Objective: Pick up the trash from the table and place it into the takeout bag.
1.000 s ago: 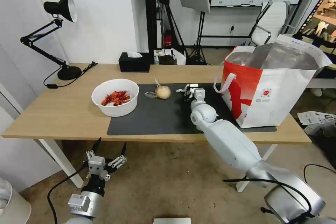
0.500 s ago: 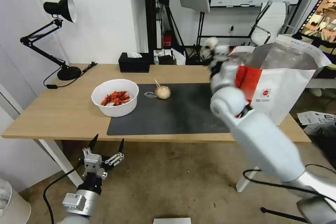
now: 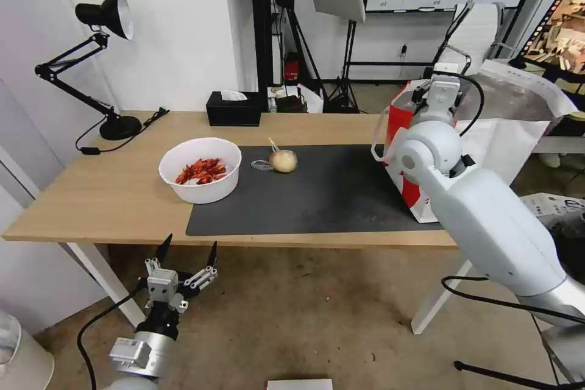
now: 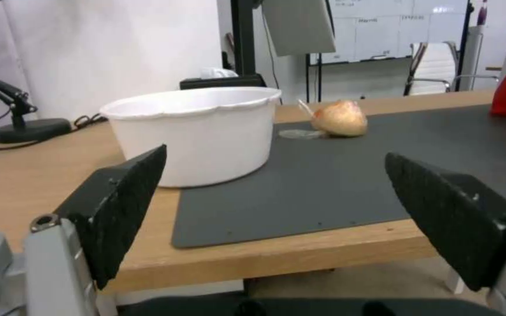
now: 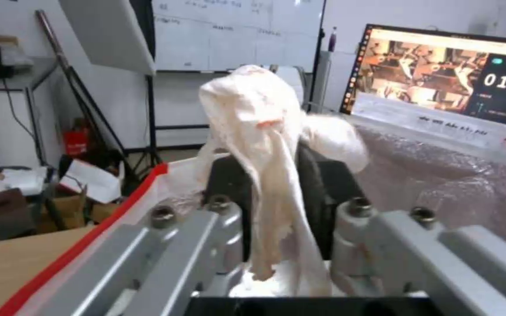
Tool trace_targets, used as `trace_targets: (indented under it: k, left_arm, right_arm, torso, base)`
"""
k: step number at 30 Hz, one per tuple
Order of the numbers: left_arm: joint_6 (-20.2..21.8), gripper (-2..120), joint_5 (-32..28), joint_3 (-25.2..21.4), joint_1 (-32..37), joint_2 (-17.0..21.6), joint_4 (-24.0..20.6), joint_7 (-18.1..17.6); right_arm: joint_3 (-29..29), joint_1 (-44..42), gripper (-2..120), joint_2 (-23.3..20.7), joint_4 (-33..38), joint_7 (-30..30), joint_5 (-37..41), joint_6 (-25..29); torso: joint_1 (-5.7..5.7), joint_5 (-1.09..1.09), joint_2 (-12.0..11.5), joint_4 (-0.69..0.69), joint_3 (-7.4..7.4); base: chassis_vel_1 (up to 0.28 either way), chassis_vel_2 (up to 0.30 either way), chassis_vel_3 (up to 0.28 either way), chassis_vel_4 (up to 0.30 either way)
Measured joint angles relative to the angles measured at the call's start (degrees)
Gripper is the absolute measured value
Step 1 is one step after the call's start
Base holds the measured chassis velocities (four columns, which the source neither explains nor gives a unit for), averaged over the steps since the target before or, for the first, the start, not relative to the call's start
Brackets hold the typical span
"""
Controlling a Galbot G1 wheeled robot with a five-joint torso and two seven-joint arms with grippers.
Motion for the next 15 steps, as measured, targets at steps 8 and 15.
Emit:
trace_targets:
  k: [8,15]
  left_arm:
    - [0.09,100,0.16,0.07,-0.04,0.16,-0.01,0.0]
    - [0.14,100,0.16,-0.02,0.08,0.26,-0.27,0.0]
  right_arm:
    - [-0.01,-0.28,57,-0.65,0.8,-1.05,0.64,-0.17]
    - [-0.06,-0.63,82,-1.0,1.35,-1.36,1.13,-0.17]
  torso:
    - [0.0,0.0,0.0,0.0,0.0]
    - [0.0,0.0,0.0,0.0,0.0]
  base:
    - [0.0,0.0,0.0,0.0]
    - [0.0,0.0,0.0,0.0]
